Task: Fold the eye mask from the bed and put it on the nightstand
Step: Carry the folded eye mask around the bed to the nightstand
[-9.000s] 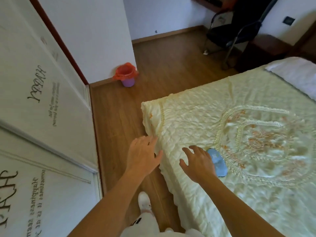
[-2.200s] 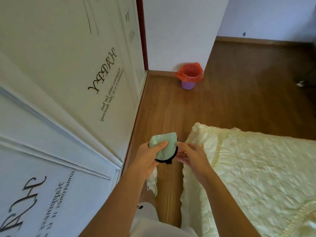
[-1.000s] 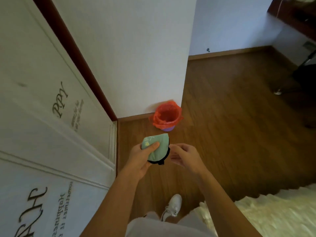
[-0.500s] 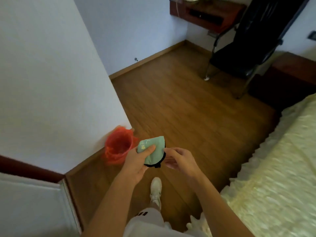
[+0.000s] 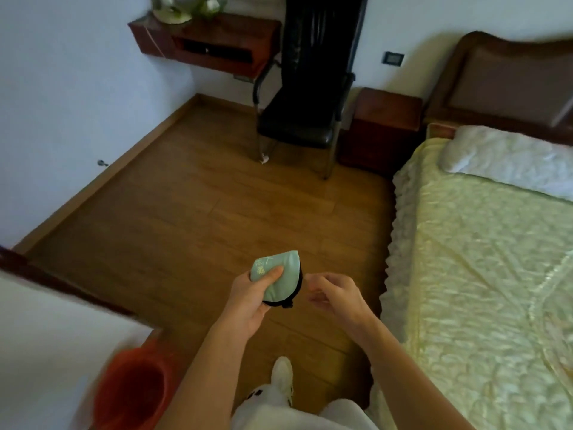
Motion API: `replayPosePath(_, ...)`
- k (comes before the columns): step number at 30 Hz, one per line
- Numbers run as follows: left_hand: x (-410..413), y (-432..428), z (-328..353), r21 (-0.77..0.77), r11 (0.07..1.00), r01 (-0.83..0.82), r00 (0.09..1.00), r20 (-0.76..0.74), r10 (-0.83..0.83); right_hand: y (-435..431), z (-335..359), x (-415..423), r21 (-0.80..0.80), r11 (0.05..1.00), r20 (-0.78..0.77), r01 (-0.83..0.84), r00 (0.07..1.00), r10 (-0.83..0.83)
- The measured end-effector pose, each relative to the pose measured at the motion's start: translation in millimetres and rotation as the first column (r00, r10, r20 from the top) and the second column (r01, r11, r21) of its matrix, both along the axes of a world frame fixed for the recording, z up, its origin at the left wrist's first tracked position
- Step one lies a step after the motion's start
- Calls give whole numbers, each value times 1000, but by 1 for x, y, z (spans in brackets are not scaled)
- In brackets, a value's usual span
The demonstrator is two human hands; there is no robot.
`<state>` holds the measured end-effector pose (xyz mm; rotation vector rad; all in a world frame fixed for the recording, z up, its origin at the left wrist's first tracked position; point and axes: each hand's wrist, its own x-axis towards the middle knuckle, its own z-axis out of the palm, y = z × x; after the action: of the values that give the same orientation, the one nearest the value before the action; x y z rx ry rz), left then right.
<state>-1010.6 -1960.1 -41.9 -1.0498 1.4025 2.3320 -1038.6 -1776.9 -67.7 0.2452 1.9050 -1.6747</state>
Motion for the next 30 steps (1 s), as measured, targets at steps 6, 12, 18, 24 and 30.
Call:
replayPosePath(6,-108,12,7,-15,984,178,984,-11,-179,7,3,-76,1,983,-42,182,982,-182)
replayPosePath(12,-195,40,6,-30,950,312,950,4,-312,29,-2,-140,-30,953,-33,303,952,-303)
replayPosePath(18,-281,76,-2,-42,930,365,931,15,-365,65,-11,-220,-82,924,-19,373,926,-376)
replayPosePath(24,-390,134,-4,-77,933,352,936,25,-351,127,-12,-333,-73,918,-42,390,918,-393)
replayPosePath(30,-504,196,9,-85,934,347,938,36,-346,187,2,-446,-74,924,-35,376,925,-379)
